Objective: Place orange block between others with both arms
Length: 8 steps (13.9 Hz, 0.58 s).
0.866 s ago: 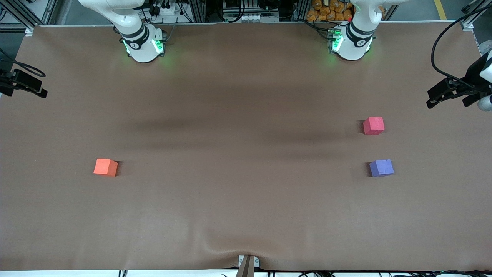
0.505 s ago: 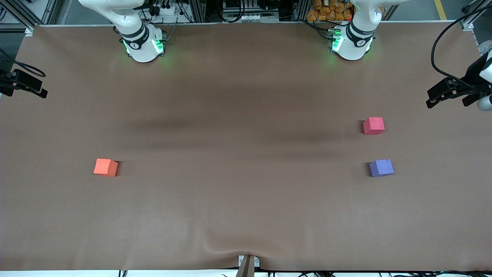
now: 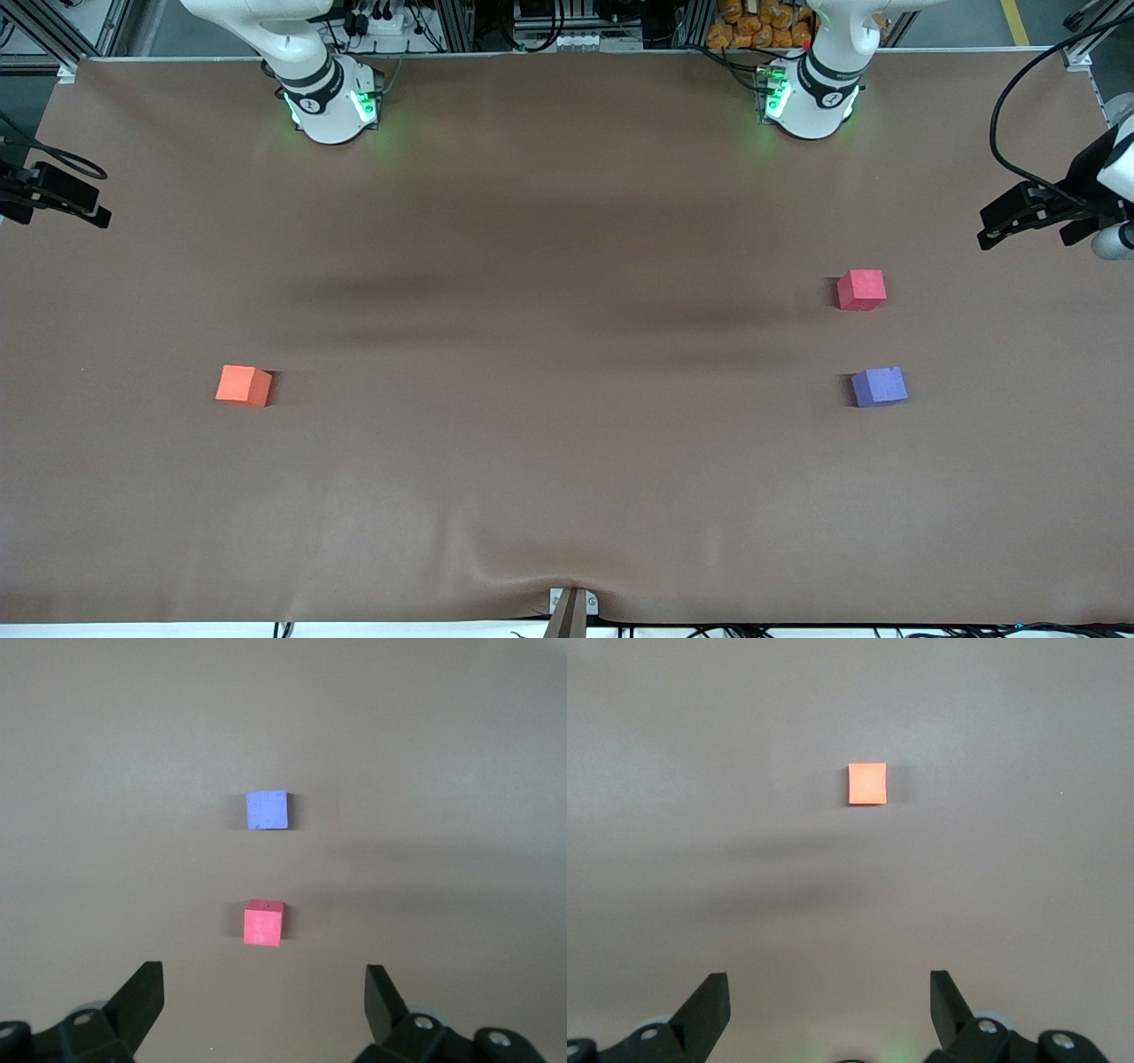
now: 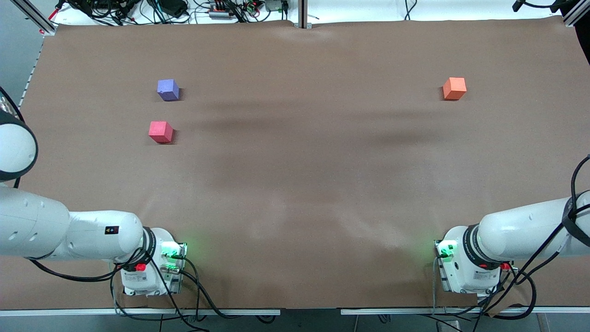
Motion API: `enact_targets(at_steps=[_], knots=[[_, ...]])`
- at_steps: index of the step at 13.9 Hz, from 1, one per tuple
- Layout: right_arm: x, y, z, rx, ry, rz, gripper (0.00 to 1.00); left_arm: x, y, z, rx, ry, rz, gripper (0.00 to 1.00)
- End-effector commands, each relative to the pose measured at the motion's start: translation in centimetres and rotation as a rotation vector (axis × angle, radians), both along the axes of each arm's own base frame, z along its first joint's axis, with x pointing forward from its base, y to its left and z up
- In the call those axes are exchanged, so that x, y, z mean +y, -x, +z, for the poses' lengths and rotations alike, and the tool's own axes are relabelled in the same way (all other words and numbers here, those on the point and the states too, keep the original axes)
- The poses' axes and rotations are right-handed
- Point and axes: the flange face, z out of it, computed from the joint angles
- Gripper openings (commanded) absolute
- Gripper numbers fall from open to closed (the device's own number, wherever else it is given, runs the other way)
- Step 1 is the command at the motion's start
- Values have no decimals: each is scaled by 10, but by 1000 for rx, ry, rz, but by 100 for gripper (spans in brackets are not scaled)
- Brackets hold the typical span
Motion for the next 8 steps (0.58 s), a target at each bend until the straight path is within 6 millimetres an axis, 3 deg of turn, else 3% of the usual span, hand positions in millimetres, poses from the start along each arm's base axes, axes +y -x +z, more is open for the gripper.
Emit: enact_targets(at_steps=[1,4,8], knots=[[-7,-2,-12,-10,2,21,100,-1,-2,4,10,18,-16,100],[-8,-7,-26,-16,3,28,100,5,-2,6,5,18,-10,100],[-9,-25,-60,-5,9,29,100,5,-1,5,8,18,-10,100]])
